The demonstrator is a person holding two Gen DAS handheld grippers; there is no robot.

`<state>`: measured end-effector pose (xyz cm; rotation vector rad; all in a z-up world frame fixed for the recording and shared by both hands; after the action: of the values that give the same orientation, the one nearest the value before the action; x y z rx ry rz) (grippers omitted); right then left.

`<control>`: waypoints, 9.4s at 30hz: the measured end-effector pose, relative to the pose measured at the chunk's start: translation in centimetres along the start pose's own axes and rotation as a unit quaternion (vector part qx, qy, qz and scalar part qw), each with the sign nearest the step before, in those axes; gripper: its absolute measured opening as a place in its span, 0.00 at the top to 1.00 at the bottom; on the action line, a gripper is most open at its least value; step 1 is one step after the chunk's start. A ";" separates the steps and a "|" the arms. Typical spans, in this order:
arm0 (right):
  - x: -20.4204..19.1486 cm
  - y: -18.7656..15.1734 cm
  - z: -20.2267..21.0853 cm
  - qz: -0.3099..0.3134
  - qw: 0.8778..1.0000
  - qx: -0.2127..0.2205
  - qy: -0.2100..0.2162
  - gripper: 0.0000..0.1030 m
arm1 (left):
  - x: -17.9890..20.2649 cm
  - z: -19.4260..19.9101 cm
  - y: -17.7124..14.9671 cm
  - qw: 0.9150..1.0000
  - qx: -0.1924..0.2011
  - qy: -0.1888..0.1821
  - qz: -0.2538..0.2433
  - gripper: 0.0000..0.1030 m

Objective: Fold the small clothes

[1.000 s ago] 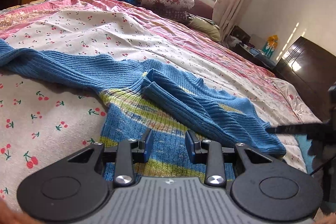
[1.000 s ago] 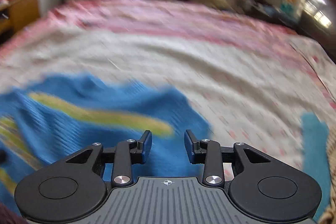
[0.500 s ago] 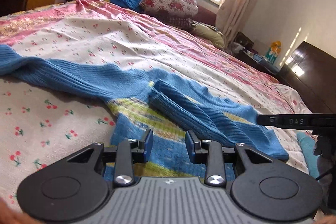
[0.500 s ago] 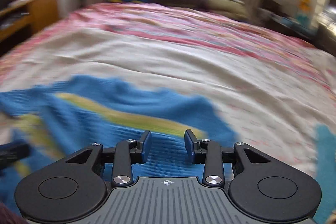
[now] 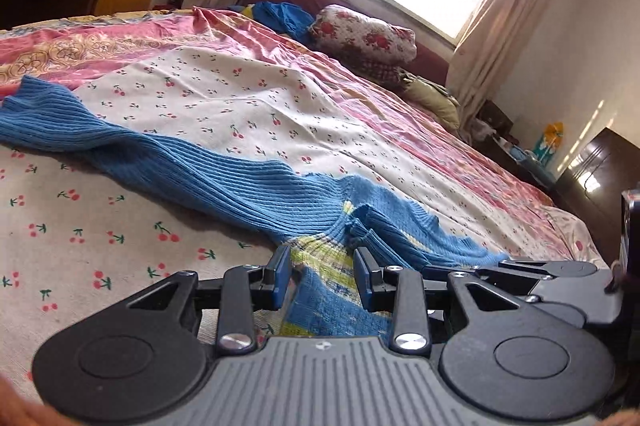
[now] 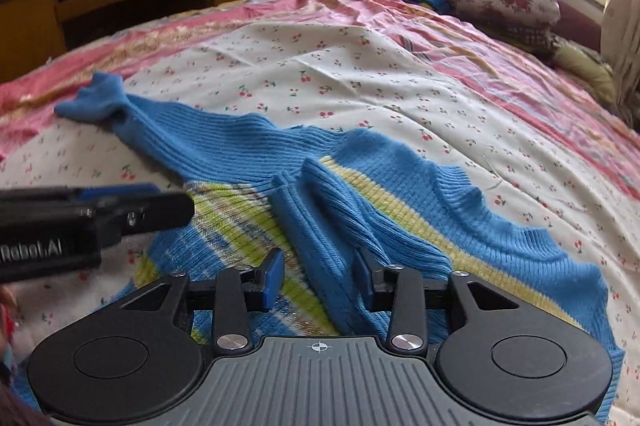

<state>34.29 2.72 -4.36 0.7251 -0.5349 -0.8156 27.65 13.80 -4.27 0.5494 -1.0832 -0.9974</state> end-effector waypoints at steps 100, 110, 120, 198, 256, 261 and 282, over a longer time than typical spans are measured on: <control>8.5 5.6 -3.5 -0.052 0.998 0.017 -0.010 0.89 | 3.7 -4.6 -2.5 0.984 -0.021 0.008 -0.175 0.62; 15.9 -3.4 7.3 -0.140 0.987 0.036 -0.068 0.86 | 5.3 -2.7 -0.4 0.986 0.033 -0.010 -0.165 0.61; 19.7 -10.0 5.4 -0.194 0.973 -0.009 -0.128 0.92 | 7.8 -8.5 -2.6 0.965 -0.068 0.033 -0.250 0.60; 6.7 -11.5 8.0 -0.265 0.954 0.126 0.053 0.70 | -21.3 -0.6 7.1 0.910 0.157 0.241 0.297 0.56; 12.5 -7.1 8.3 -0.406 0.907 0.097 0.050 0.58 | 5.4 1.2 -5.9 0.993 -0.035 0.004 -0.112 0.83; 13.1 -5.7 6.0 -0.469 0.879 0.059 0.055 0.57 | 5.0 1.2 -6.1 0.992 -0.033 -0.013 -0.119 0.83; 13.6 -5.4 2.0 -0.552 0.834 0.005 0.013 0.90 | 5.0 2.0 -5.5 0.994 -0.024 -0.047 -0.098 0.78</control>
<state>38.35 -11.49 -5.05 1.0552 -0.0315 -1.8755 24.24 6.95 -5.42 0.5831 -1.1015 -1.2286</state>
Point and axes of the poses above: each gripper's, at about its wrist camera, not at the fingertips, and z roughly against the way its jaws point, x to its right, y to its top, the point moved 8 cm from there along -z, roughly the way its jaws point, and after that the axes turned 6 degrees about x, right-handed, at the moved point
